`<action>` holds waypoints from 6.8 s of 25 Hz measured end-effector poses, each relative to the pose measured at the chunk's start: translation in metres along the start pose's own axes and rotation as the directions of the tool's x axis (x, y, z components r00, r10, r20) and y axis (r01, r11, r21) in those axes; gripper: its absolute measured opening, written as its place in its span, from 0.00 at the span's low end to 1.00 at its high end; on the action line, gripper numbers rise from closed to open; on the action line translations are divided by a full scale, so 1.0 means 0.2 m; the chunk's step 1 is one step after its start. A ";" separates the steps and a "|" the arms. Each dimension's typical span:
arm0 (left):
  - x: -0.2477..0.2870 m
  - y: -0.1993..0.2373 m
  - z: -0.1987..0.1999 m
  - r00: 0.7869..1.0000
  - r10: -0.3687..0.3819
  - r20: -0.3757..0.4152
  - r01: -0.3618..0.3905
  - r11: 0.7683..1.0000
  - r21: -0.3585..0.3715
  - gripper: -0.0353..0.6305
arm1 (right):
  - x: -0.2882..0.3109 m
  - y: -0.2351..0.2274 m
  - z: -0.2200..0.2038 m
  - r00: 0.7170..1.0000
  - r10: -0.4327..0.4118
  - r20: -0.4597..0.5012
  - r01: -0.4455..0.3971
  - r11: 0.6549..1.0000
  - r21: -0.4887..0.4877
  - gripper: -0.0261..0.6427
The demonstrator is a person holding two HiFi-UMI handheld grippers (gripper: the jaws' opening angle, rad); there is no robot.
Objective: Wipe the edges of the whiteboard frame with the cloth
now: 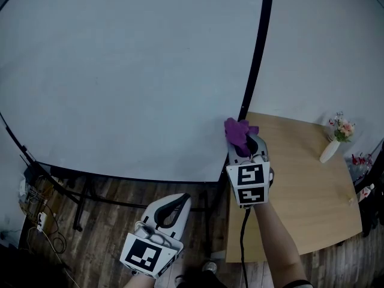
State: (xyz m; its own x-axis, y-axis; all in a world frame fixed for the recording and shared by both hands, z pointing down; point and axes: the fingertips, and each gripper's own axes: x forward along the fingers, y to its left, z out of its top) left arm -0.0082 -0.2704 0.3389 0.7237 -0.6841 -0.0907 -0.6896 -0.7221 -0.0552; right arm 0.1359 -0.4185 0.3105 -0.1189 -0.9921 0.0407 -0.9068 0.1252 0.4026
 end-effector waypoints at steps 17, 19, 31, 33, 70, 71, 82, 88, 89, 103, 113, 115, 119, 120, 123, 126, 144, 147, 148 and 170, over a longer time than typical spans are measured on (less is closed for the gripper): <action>0.02 0.06 -0.09 0.999 0.008 -0.041 -0.009 1.000 -0.015 0.08 | 0.03 0.13 -0.23 1.000 0.025 -0.011 -0.024 0.999 0.043 0.20; 0.02 0.06 -0.10 0.999 0.007 -0.047 -0.008 1.000 -0.018 0.08 | 0.03 0.14 -0.26 1.000 0.027 -0.009 -0.027 0.998 0.048 0.20; 0.00 0.08 -0.17 0.997 0.015 -0.072 -0.017 0.999 -0.028 0.08 | 0.04 0.23 -0.46 0.997 0.062 -0.049 -0.057 0.994 0.096 0.20; 0.00 0.08 -0.17 0.997 0.017 -0.074 -0.019 0.999 -0.029 0.08 | 0.04 0.25 -0.50 0.996 0.069 -0.061 -0.062 0.993 0.104 0.20; -0.02 0.13 -0.28 0.989 0.073 -0.126 -0.079 0.996 -0.040 0.08 | 0.09 0.43 -0.98 0.952 0.163 -0.258 -0.100 0.965 0.240 0.19; -0.02 0.13 -0.28 0.990 0.072 -0.124 -0.078 0.996 -0.041 0.08 | 0.09 0.43 -0.99 0.950 0.166 -0.263 -0.101 0.965 0.241 0.19; -0.01 0.14 -0.30 0.986 0.093 -0.141 -0.099 0.994 -0.037 0.08 | 0.09 0.48 -1.09 0.922 0.198 -0.333 -0.124 0.965 0.231 0.19; 0.01 0.15 -0.31 0.987 0.093 -0.134 -0.099 0.994 -0.044 0.08 | 0.09 0.49 -1.12 0.913 0.210 -0.351 -0.139 0.966 0.217 0.19; 0.01 0.15 -0.31 0.986 0.095 -0.137 -0.102 0.994 -0.044 0.08 | 0.09 0.50 -1.12 0.912 0.212 -0.352 -0.142 0.966 0.215 0.19; 0.04 0.18 -0.32 0.981 0.121 -0.150 -0.129 0.991 -0.045 0.08 | 0.10 0.54 -1.24 0.875 0.248 -0.416 -0.164 0.960 0.226 0.19; 0.05 0.20 -0.35 0.981 0.123 -0.151 -0.132 0.990 -0.057 0.08 | 0.11 0.58 -1.31 0.845 0.279 -0.456 -0.196 0.955 0.221 0.19; 0.05 0.20 -0.35 0.979 0.124 -0.159 -0.136 0.988 -0.068 0.08 | 0.11 0.59 -1.33 0.841 0.281 -0.463 -0.196 0.955 0.223 0.19; 0.06 0.21 -0.36 0.978 0.125 -0.165 -0.139 0.987 -0.078 0.08 | 0.11 0.60 -1.35 0.834 0.286 -0.473 -0.201 0.954 0.221 0.19; 0.06 0.22 -0.36 0.979 0.127 -0.160 -0.140 0.988 -0.072 0.08 | 0.12 0.60 -1.36 0.832 0.287 -0.475 -0.203 0.954 0.221 0.19; 0.07 0.23 -0.36 0.979 0.134 -0.154 -0.144 0.988 -0.058 0.08 | 0.12 0.61 -1.37 0.829 0.292 -0.478 -0.205 0.952 0.226 0.19; 0.06 0.23 -0.36 0.978 0.138 -0.158 -0.148 0.987 -0.054 0.08 | 0.12 0.62 -1.38 0.826 0.297 -0.480 -0.210 0.951 0.228 0.19; -0.07 0.17 -0.29 0.981 0.124 -0.147 -0.129 0.991 -0.026 0.08 | -0.11 0.61 -1.13 0.889 0.299 -0.346 -0.192 0.931 0.311 0.19; -0.10 0.14 -0.28 0.985 0.102 -0.139 -0.106 0.994 -0.027 0.08 | -0.19 0.59 -1.04 0.904 0.284 -0.319 -0.180 0.931 0.319 0.19; -0.11 0.13 -0.27 0.986 0.094 -0.137 -0.099 0.995 -0.025 0.08 | -0.22 0.59 -1.01 0.909 0.278 -0.309 -0.175 0.930 0.322 0.19; -0.35 -0.11 -0.12 0.996 -0.041 -0.085 0.043 0.999 0.021 0.08 | -0.91 0.49 -0.43 0.983 0.153 -0.106 -0.104 0.924 0.367 0.19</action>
State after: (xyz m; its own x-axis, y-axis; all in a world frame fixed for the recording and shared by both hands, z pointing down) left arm -0.0436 -0.2082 0.3702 0.7510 -0.6603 -0.0032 -0.6584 -0.7485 -0.0796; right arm 0.1039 -0.2262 0.4210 -0.2125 -0.9568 0.1987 -0.9742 0.2231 0.0326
